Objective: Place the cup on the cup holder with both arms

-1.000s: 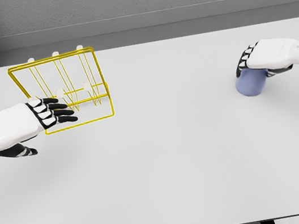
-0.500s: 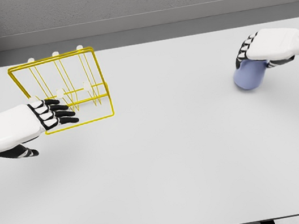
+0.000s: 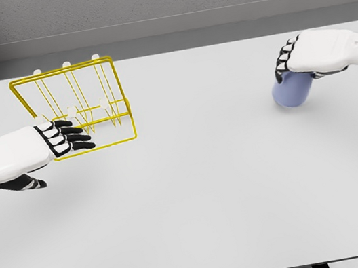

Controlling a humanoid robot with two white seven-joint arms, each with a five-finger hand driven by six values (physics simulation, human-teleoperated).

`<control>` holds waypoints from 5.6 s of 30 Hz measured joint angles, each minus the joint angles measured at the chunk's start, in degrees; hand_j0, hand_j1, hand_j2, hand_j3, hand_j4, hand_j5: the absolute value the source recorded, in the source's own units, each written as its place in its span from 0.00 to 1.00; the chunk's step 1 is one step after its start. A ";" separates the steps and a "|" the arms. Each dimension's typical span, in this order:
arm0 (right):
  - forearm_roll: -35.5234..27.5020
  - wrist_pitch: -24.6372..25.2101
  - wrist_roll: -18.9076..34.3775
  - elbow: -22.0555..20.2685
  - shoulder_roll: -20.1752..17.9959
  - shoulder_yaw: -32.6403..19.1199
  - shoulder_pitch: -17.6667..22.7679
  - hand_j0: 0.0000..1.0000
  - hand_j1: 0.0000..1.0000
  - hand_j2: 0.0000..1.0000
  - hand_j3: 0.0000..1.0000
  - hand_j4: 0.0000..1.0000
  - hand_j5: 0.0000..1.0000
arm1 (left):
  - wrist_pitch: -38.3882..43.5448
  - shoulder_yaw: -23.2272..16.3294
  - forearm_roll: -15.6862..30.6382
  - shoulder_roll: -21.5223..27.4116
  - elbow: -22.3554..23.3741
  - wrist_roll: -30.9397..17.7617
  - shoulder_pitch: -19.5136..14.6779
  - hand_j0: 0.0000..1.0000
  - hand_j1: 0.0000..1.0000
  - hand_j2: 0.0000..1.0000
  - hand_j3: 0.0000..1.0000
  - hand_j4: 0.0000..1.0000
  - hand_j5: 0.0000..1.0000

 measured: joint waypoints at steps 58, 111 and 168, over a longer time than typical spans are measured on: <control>-0.61 0.00 0.17 -15.13 8.48 8.84 -0.18 0.54 0.54 0.54 0.54 0.54 0.54 | 0.00 -0.87 -2.99 -0.94 -0.02 -1.30 -1.23 1.00 1.00 1.00 1.00 1.00 1.00; -16.85 0.00 -0.53 -8.21 6.56 -32.36 16.70 1.00 1.00 1.00 1.00 1.00 1.00 | 0.02 -16.48 -7.79 -14.60 0.67 -1.30 -22.67 1.00 1.00 1.00 1.00 1.00 1.00; -23.76 -0.01 -0.09 -7.86 13.89 -43.18 30.85 1.00 1.00 1.00 1.00 1.00 1.00 | 0.02 -65.83 5.87 -44.65 26.00 -1.21 -64.51 1.00 1.00 1.00 1.00 1.00 1.00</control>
